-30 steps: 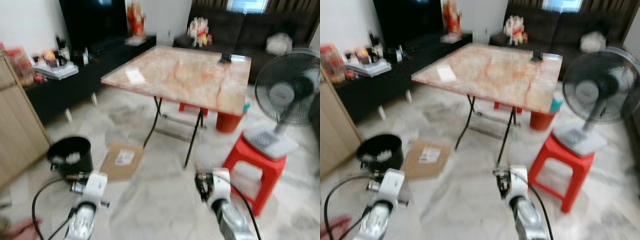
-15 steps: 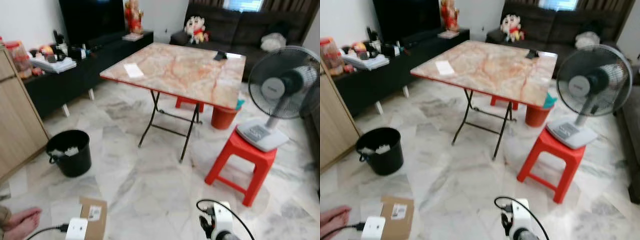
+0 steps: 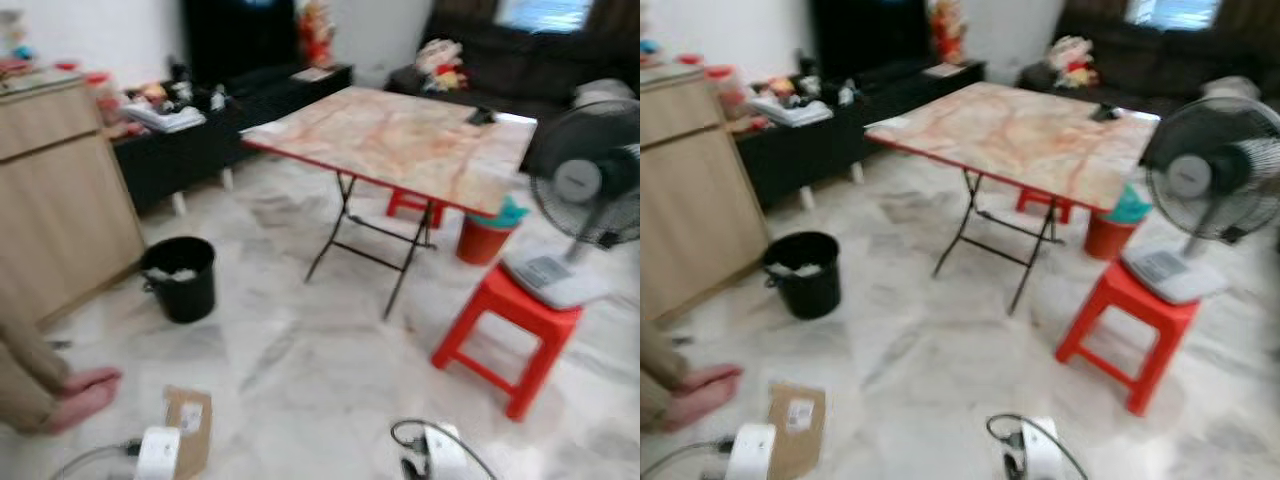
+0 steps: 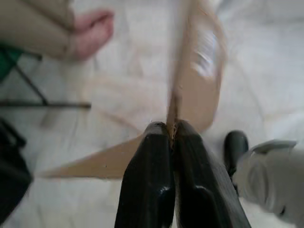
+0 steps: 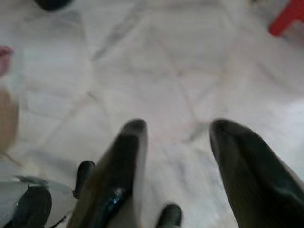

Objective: Picking trash to rubbish bin

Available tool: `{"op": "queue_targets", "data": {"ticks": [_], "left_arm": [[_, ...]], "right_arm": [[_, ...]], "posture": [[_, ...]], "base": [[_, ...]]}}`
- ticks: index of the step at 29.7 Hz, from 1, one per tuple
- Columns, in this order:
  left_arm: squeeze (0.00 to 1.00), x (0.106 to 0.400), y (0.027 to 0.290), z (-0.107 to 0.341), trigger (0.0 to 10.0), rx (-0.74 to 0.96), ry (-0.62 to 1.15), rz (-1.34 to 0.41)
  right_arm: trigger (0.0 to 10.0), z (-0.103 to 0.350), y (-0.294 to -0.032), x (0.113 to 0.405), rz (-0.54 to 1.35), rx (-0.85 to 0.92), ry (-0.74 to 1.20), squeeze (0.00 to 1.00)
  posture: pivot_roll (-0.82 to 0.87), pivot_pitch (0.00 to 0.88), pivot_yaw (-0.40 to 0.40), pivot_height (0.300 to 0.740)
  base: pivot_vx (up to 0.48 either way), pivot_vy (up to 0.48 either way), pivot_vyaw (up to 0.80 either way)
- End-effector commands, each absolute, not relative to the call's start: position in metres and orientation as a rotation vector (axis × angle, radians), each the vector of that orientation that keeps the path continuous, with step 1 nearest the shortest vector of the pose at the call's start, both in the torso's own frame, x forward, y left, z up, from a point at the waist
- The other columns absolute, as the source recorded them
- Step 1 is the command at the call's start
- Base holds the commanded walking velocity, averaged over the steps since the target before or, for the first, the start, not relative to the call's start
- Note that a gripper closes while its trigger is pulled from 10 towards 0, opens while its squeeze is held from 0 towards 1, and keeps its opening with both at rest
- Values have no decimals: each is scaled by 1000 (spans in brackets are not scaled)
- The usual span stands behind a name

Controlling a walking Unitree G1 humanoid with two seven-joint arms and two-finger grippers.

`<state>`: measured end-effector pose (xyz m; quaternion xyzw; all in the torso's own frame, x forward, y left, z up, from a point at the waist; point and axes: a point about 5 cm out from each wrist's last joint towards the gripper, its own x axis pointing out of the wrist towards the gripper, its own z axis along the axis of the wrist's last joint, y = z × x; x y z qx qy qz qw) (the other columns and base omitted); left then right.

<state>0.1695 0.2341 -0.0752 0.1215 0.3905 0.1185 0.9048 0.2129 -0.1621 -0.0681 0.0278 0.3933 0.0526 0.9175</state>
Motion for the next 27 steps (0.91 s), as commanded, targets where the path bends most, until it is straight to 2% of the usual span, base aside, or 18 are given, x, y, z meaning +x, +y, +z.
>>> {"op": "queue_targets", "data": {"ticks": [1,24,27], "left_arm": [[0,183,237,-68,10000,261,764,247],[0,176,241,-71,10000,222,791,288],[0,175,241,-71,10000,221,795,289]], "right_arm": [[10000,-69,-162,212,103,57,816,0],[10000,-70,-157,210,124,38,816,0],[10000,-70,-157,209,125,34,817,0]], "posture": [[7,54,-49,740],[6,43,-43,740],[7,40,-43,740]], "base": [[0,0,0],[0,0,0],[0,0,660]]}}
